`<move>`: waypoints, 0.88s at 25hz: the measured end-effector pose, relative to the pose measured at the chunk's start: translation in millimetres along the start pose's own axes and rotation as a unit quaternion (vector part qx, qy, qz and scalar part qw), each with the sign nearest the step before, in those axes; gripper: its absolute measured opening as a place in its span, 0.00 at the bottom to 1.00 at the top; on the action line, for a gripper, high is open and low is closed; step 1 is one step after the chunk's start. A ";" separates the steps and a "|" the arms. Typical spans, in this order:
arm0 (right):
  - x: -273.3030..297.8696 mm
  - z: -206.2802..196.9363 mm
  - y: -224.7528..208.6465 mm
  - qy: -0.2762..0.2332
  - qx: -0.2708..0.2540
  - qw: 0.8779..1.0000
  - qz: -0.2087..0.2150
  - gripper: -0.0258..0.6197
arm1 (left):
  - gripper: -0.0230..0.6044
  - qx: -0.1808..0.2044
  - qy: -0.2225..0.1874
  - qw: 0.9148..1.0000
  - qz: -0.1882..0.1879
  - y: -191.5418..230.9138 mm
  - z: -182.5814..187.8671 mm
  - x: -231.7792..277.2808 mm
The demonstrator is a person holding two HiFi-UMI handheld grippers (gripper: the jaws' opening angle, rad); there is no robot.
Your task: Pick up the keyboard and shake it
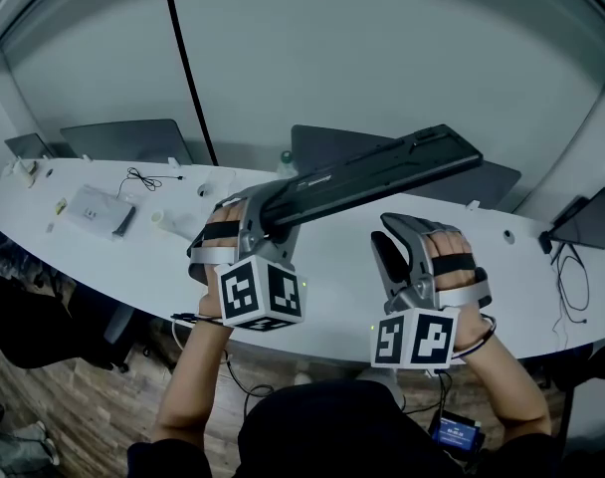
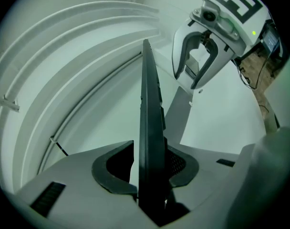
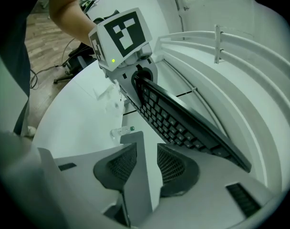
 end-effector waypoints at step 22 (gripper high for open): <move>24.1 -21.2 -12.2 -0.060 0.242 0.967 0.061 0.26 | 0.26 -0.216 -0.125 0.966 -0.066 14.6 8.8 -20.2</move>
Point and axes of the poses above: the fingertips, and each gripper's own axes: x forward along the fingers, y to its left, z out of its top, the point moved 10 cm from there along -x, backward along the fingers, and after that the axes turned 2 degrees about -z, right-handed, at the moved point
